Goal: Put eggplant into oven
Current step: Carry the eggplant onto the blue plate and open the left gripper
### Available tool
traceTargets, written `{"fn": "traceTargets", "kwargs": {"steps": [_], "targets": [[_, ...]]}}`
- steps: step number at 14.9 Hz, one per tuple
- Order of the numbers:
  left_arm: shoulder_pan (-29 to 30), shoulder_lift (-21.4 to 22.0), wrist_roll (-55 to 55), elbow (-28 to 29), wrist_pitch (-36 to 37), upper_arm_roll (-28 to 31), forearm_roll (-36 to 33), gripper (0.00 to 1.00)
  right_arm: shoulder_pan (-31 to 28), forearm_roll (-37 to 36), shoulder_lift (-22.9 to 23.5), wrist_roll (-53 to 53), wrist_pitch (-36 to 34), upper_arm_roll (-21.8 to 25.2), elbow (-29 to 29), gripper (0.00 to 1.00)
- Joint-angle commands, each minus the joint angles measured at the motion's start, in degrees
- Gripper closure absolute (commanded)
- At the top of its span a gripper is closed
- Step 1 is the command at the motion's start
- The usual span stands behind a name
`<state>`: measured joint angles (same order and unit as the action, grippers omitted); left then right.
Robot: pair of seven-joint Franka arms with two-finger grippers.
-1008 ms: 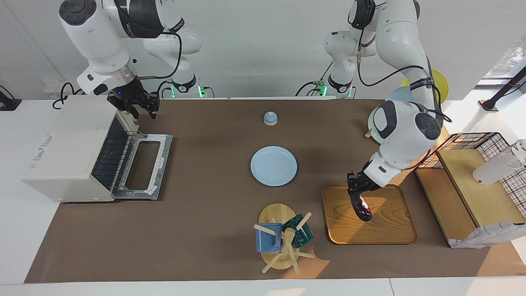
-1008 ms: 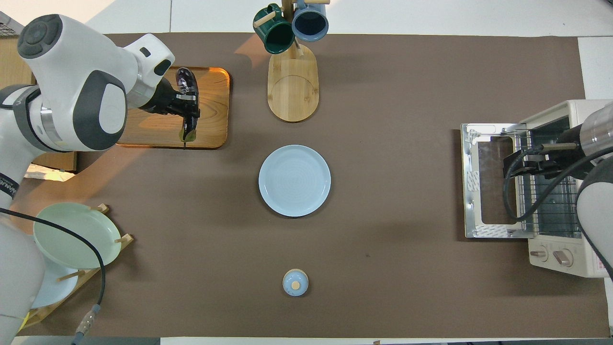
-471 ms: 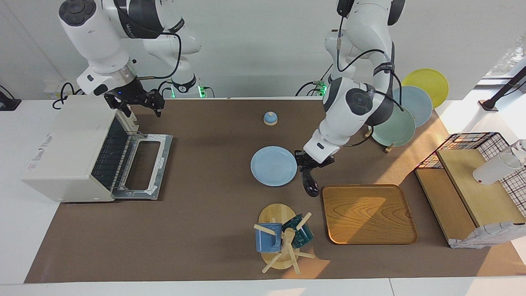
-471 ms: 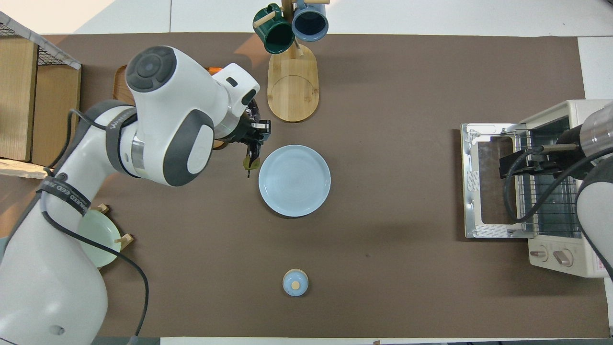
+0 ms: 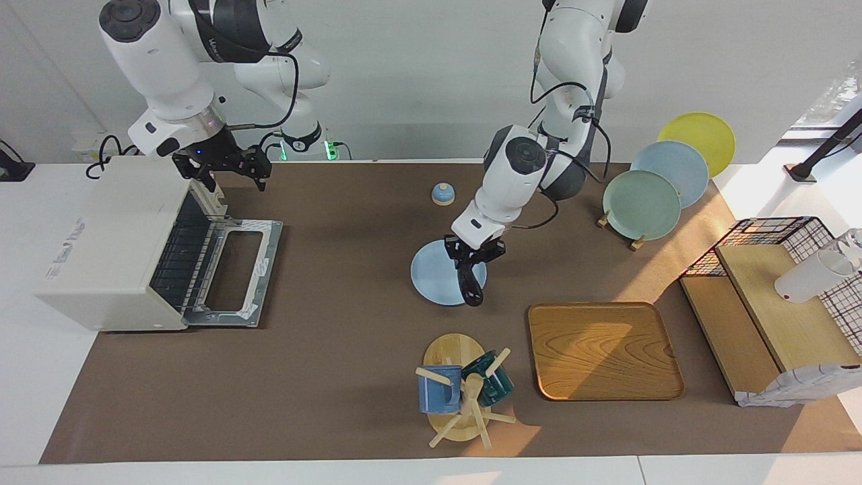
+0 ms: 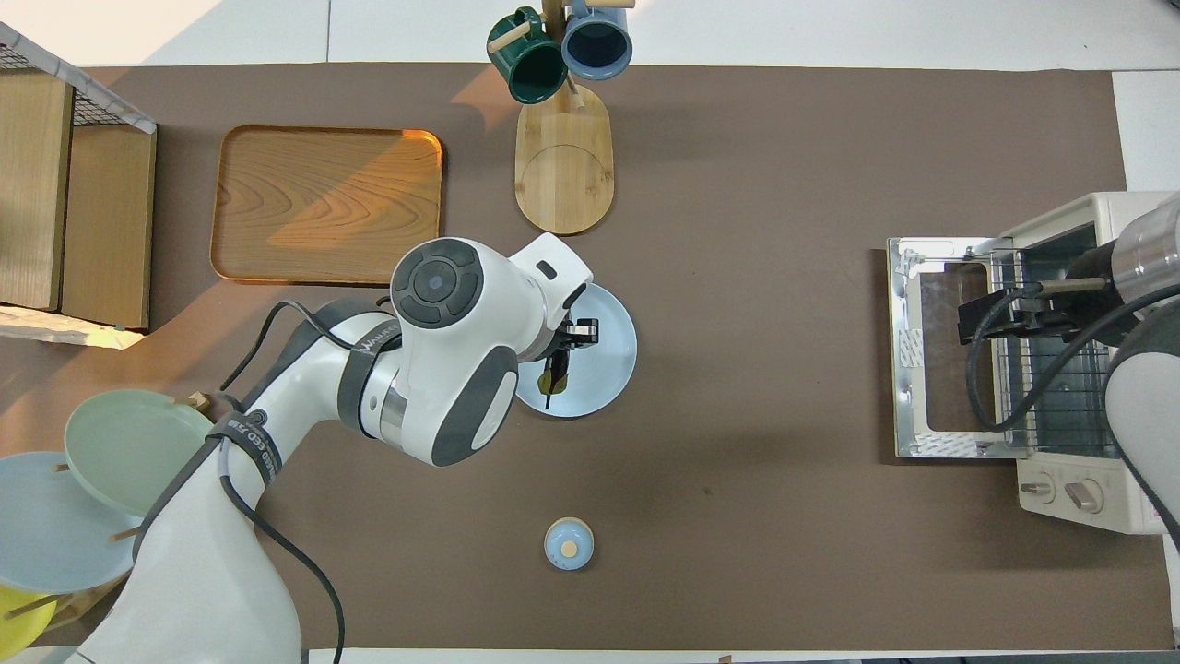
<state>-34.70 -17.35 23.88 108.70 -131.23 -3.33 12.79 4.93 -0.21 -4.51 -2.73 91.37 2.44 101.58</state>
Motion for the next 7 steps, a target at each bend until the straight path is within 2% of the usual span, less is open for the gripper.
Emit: {"fn": "traceTargets", "kwargs": {"steps": [1, 7], "targets": [[-2.73, -0.14, 1.43, 2.92, -4.02, 1.05, 1.10, 1.00, -0.36, 0.56, -0.68, 1.41, 0.82, -0.50, 0.81, 0.00], [-1.78, -0.14, -0.40, 3.98, -5.35, 1.05, 1.01, 1.00, -0.36, 0.73, -0.77, 1.33, 0.91, -0.59, 0.81, 0.00]]}}
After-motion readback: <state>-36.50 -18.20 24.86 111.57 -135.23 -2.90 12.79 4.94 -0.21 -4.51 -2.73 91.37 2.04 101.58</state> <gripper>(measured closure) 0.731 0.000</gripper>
